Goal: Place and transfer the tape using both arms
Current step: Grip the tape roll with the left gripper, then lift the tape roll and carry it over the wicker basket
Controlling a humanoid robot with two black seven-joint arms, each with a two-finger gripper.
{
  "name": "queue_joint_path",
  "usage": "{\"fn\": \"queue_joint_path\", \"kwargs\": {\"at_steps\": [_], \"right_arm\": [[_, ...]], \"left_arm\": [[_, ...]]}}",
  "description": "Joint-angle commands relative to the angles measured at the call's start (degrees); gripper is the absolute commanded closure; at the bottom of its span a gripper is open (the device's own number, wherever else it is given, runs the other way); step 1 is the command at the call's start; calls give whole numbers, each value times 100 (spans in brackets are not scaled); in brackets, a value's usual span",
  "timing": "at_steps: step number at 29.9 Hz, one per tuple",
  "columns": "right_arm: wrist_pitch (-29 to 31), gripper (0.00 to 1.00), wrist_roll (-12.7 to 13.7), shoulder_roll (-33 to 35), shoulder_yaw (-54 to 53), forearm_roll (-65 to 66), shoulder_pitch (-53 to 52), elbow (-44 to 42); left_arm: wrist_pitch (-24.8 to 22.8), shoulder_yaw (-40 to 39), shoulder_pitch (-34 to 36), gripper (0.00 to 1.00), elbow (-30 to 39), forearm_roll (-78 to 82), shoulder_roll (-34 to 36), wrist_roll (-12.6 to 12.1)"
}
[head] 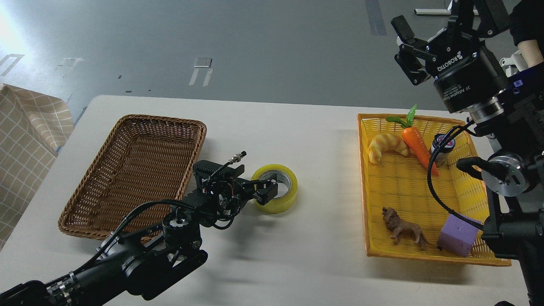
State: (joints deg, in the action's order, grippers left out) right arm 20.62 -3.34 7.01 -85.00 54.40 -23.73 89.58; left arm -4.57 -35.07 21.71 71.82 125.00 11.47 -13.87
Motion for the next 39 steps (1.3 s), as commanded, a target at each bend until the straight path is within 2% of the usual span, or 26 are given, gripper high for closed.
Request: {"fn": "queue_joint_path", "kwargs": {"at_steps": [1,7,11,13,16,23,25,29,34,36,39], "right_arm": [[-85,0,0,2,10,-8,0,-45],[-120,0,0,2,1,1,53,-134],[-129,0,0,2,1,-8,132,-125],[-137,0,0,2,-7,-8,211,-116],[-173,0,0,11,-16,-8,255,-98],[-182,0,0,64,1,1,290,-133],[-182,0,0,64,1,1,325,-134],[-182,0,0,64,10,10,334,-160],[-182,0,0,64,1,10,334,-230],[-182,0,0,64,1,10,352,-265],[-182,0,0,64,10,10,378,-292]], "left_arm": [[-36,0,0,3,-1,0,5,7],[-97,-35,-62,10,-54,0,5,7],[-97,-79,-79,29,-159,0,-13,7],[-115,-88,-71,42,-220,0,-74,16],[-150,-88,-62,52,-221,0,-92,16],[-194,-97,-36,54,-221,0,-118,16],[-194,-97,-18,57,-221,0,-118,16],[-211,-97,-18,71,-194,0,-127,16],[-290,-106,-9,81,-168,0,-145,-1],[-317,-106,0,89,-150,0,-153,-1],[-317,-106,8,92,-141,0,-180,-10]]}}
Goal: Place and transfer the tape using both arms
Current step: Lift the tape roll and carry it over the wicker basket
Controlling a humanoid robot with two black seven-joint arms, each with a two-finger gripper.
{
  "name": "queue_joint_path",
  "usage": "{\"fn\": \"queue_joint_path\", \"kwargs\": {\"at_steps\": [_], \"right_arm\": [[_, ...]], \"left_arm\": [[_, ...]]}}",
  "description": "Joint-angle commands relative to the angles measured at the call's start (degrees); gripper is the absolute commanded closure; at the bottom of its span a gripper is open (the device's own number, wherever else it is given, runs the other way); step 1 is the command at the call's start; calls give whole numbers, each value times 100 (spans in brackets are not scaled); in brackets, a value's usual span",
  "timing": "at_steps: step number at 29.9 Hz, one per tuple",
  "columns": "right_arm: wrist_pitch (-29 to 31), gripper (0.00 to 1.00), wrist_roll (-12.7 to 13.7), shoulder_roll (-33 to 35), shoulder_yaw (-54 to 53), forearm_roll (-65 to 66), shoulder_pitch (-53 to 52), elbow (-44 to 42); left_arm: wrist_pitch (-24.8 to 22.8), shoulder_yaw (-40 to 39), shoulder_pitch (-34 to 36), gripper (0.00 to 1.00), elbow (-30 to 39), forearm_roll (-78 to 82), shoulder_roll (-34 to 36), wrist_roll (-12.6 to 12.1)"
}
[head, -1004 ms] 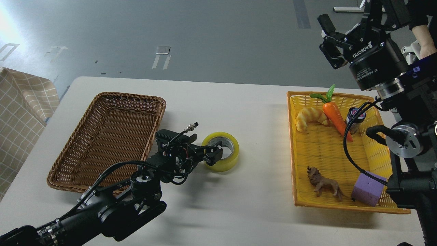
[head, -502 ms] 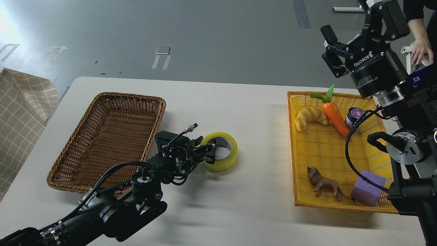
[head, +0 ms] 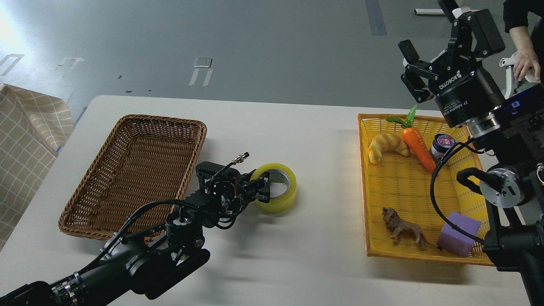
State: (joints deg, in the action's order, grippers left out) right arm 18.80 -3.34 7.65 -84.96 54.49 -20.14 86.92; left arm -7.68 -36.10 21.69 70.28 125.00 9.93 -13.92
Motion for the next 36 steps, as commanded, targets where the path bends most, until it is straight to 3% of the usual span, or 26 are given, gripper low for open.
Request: {"fn": "queue_joint_path", "kwargs": {"at_steps": [1,9,20,29,36], "right_arm": [[1,0,0,0,6,9,19,-34],[1,0,0,0,6,0,19,-79],[1,0,0,0,-3,0,1,-79],[1,0,0,0,6,0,19,-79],[1,0,0,0,-3,-9,19,-79]], "left_arm": [[-5,-2,19,92,12,0,-35,-5],[-40,-11,54,92,292,0,-307,-32],[-208,6,678,91,443,0,-184,-32],[-866,41,1275,92,969,0,597,-32],[-1569,-11,1899,92,1637,0,1651,38]]}}
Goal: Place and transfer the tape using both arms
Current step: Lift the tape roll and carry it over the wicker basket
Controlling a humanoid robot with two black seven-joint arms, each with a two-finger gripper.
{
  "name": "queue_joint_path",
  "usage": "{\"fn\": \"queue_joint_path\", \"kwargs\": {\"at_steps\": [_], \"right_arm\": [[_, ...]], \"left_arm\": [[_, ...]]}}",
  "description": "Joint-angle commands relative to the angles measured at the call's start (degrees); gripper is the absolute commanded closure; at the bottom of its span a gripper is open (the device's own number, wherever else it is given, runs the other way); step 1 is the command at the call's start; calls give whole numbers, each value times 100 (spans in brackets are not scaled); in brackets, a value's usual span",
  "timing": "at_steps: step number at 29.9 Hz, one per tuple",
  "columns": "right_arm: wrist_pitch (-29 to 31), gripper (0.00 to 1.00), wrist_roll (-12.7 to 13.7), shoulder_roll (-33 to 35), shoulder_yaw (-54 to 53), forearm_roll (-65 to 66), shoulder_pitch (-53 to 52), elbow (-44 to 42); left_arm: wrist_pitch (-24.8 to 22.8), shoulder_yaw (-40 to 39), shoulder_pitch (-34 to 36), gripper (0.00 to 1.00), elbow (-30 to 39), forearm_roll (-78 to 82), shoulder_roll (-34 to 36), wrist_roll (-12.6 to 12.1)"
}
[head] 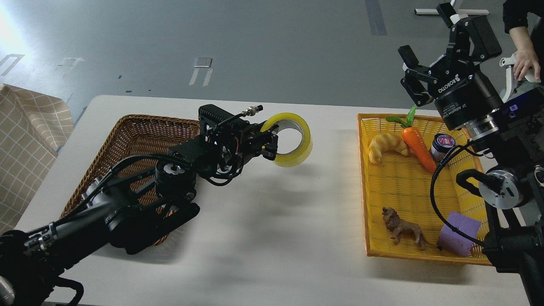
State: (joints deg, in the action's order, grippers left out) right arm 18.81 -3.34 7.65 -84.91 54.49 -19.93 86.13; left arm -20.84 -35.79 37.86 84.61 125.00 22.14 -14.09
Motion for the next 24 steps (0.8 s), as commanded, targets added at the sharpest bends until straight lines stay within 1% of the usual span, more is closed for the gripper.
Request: {"fn": "queue_joint_path", "kwargs": {"at_steps": [1,4,6,7,10,11,13,16,18,20,21,22,24], "right_arm": [[0,0,0,0,-8,-9,-2,9],[0,0,0,0,-8,-9,-11,0],[0,0,0,0,-8,-9,-11,0],[0,0,0,0,-8,-9,-11,9],[8,0,0,-9,-8,-17,-2,9],[8,0,0,-9,-8,-17,-10,9],[8,0,0,-9,-8,-17,-11,9],[17,0,0,0,1,-9,-11,0],[17,0,0,-9,10,-9,-2,9],[17,0,0,-9,10,-9,-2,0],[17,0,0,0,10,-9,-10,0],[17,0,0,0,10,-9,-2,0],[17,0,0,0,10,-9,-2,0]], "left_arm": [[-279,-42,344,92,231,0,536,55],[-324,-7,529,92,345,0,932,55],[-333,-6,582,92,389,0,1379,81],[-333,-15,582,92,398,0,1494,82],[-333,-24,556,92,477,0,1986,239],[-324,-15,512,92,521,0,2222,335],[-280,29,468,92,539,0,2479,380],[-253,29,275,92,539,0,2664,415],[-236,37,134,92,539,0,2857,503],[-157,37,-137,92,539,0,3129,652],[-87,46,-217,92,530,0,3182,696],[35,55,-392,92,530,0,3270,810],[133,55,-542,92,495,0,3341,916]]}}
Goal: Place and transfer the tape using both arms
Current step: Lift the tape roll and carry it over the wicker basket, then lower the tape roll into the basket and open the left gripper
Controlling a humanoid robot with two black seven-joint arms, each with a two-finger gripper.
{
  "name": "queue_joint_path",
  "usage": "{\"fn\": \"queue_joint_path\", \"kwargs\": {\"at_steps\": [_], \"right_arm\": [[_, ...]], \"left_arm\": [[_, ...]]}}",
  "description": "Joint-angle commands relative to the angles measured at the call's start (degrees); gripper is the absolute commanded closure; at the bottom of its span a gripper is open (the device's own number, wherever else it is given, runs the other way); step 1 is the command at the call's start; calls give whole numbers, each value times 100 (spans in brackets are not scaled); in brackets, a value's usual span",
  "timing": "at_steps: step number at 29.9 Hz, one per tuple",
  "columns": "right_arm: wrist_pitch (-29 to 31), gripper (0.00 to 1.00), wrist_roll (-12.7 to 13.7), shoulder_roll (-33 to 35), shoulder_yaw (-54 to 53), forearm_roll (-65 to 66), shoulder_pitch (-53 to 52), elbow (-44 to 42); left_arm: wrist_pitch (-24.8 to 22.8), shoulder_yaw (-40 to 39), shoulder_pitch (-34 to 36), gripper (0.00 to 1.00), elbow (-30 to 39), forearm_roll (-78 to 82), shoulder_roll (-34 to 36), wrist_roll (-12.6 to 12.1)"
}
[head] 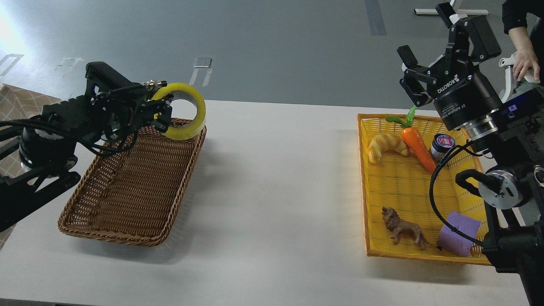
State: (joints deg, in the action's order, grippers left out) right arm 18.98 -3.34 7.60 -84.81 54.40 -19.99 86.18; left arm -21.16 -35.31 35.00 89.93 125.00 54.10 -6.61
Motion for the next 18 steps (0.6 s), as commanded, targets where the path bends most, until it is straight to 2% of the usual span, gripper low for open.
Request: {"fn": "queue_joint_path", "kwargs": {"at_steps": [1,5,10,15,18], "right_arm": [[0,0,0,5,-1,1,30,-5],[9,0,0,-4,-1,1,153,4],[9,0,0,5,-1,-8,188,4],[9,0,0,5,-1,-8,197,4],[9,0,0,5,-1,1,197,4]], "left_arm": [[200,-11,-352,92,-45,0,188,230],[218,7,-415,92,-72,-63,373,318],[288,7,-468,92,-116,-195,549,739],[323,-2,-503,92,-274,-204,541,793],[516,-2,-660,92,-440,-230,532,793]]}}
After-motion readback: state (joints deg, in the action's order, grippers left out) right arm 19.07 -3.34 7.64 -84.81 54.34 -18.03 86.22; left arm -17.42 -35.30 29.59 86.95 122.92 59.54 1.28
